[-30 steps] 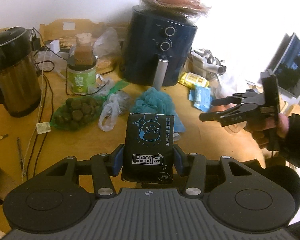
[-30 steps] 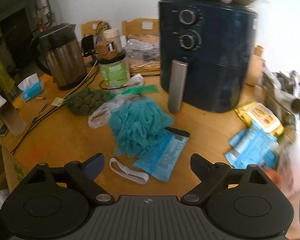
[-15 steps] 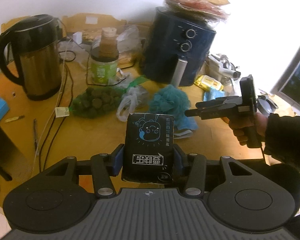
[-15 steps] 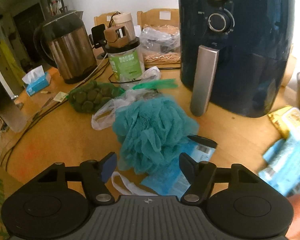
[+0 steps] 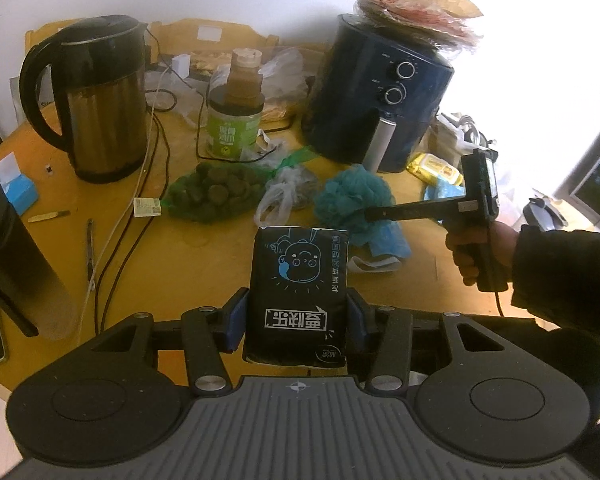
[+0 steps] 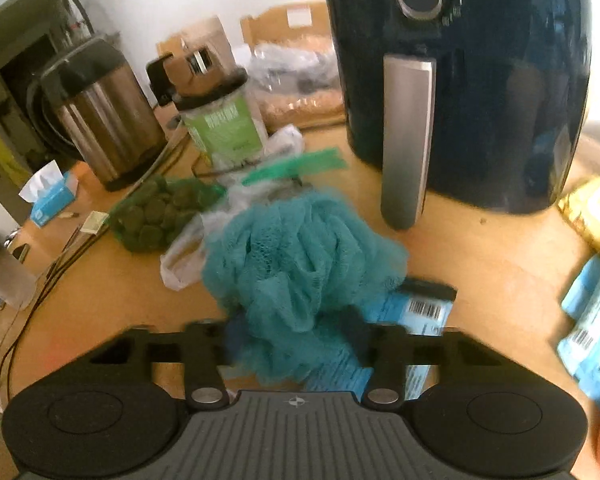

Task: Organize soft objects
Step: 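Grasp the blue mesh loofah with the right gripper and lift it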

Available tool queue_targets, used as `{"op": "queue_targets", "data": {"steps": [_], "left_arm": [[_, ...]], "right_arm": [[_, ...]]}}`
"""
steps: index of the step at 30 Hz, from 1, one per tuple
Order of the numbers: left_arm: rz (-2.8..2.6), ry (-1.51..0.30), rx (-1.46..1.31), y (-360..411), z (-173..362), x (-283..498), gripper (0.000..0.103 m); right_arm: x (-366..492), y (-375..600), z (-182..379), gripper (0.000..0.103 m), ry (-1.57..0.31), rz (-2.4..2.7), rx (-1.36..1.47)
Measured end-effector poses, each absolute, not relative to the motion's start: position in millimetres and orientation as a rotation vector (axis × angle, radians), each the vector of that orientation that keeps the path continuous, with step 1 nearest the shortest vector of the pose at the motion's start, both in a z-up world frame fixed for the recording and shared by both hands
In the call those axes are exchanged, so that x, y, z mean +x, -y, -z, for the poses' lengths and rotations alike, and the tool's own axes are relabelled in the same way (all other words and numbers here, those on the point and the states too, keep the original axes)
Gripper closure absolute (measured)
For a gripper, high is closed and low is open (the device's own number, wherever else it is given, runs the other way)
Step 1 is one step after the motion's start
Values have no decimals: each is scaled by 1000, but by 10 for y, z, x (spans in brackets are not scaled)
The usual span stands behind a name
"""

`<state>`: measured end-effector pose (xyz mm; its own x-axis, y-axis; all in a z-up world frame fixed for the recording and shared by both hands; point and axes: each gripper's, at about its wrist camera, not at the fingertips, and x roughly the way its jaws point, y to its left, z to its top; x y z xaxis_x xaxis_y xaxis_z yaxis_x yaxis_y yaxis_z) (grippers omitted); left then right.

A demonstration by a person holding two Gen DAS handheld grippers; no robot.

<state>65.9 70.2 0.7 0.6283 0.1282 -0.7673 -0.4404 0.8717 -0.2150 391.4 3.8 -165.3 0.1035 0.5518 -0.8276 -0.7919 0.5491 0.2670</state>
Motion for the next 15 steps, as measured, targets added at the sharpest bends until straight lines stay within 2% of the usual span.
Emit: {"op": "queue_targets", "data": {"steps": [3, 6, 15], "left_arm": [[-330, -831, -406, -699, -9, 667, 55], [-320, -827, -400, -693, -14, 687, 55], [-281, -800, -381, -663, -57, 738, 55]], "right_arm": [[3895, -45, 1639, 86, -1075, -1011, -273], [3875, -56, 1586, 91, -1060, -1021, -289], [3869, 43, 1283, 93, -1028, -1067, -293]]}}
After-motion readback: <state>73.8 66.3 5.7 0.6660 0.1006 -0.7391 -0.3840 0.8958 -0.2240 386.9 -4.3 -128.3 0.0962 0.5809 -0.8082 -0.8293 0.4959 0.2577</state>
